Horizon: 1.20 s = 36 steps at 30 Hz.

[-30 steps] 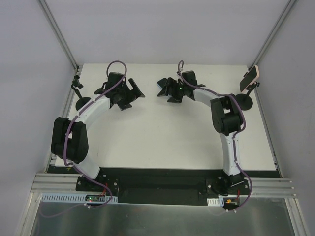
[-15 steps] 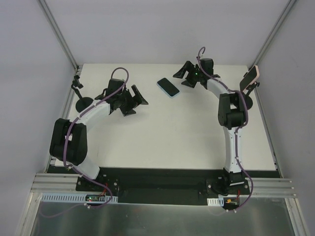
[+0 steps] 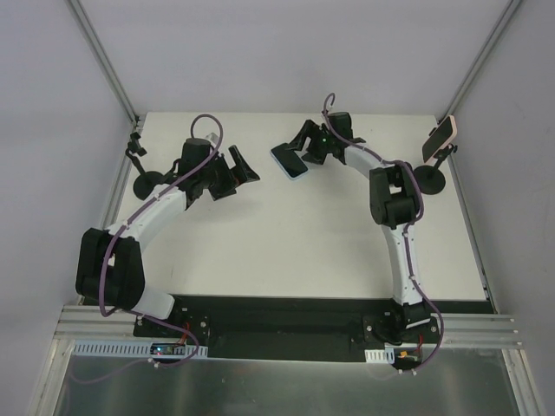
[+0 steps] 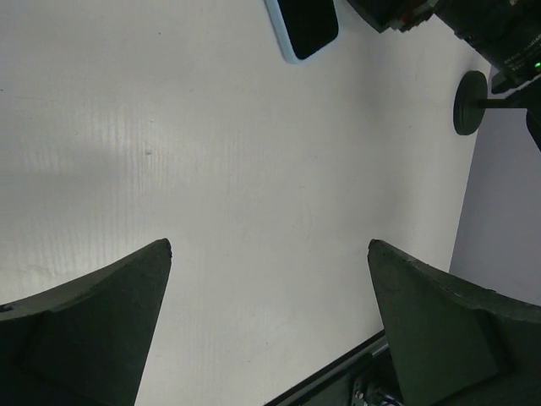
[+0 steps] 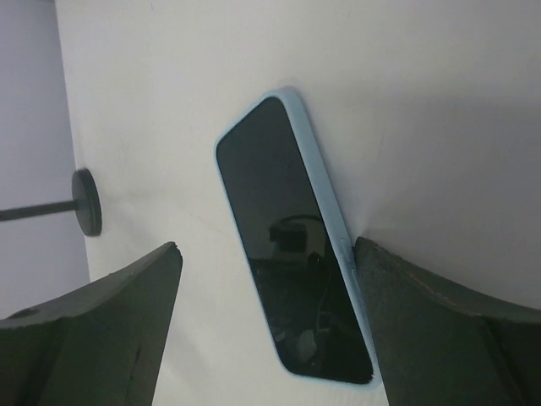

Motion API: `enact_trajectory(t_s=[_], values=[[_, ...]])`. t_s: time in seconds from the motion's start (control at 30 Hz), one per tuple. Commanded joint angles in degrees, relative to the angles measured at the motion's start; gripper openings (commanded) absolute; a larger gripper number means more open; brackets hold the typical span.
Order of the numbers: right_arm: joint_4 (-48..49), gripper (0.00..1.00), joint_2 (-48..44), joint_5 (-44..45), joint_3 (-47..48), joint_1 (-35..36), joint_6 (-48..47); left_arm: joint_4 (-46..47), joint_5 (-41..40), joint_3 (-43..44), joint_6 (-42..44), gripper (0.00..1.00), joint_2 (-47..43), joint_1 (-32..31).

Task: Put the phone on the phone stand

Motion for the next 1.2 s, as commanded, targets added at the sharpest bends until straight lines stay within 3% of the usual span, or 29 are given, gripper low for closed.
enact_trajectory(t_s=[0.0,0.13,0.27,0.37,0.53,0.57,0.67,0.73,0.93,1.17], values=[[-3.5,0.83,-10.5,0.2,-12.4,6.5,-5.2,-1.2,-1.6,3.1,3.9,0.99,0.7,1.0],[1.5,0.81,-19.3,-1.3,-28.7,9.6,-6.1,-6.6,1.6,10.8,6.6,0.99,8.0,2.6],[8.6,0.81,-31.2,-1.7,-42.9,9.9,-4.8,-13.2,4.2,23.6,10.9,0.92,16.1,2.7],[9.9,0.85,-38.5,-1.3,-50.5,9.0,-7.7,-17.9,2.3,27.2,13.1,0.87,16.3,2.6],[9.7,0.89,-49.2,-2.3,-58.3,7.7,-10.9,-20.7,-18.1,23.9,19.3,0.95,4.5,2.8],[9.7,0.91,-50.6,-2.6,-59.3,7.8,-11.1,-21.3,-26.8,22.2,19.6,0.97,2.4,2.9],[9.9,0.91,-54.8,-3.4,-63.2,7.9,-11.5,-22.5,-38.6,17.8,19.8,0.99,-5.4,4.3],[10.1,0.91,-57.5,-3.7,-65.7,7.8,-11.2,-23.3,-41.6,16.0,18.3,0.99,-10.5,7.7],[10.4,0.92,-63.1,-3.7,-69.1,7.7,-11.3,-24.9,-35.5,14.3,13.1,0.99,-14.0,22.6],[9.3,0.92,-67.2,-3.2,-70.4,7.6,-11.2,-26.3,-29.2,25.0,9.4,0.99,-1.5,27.8]])
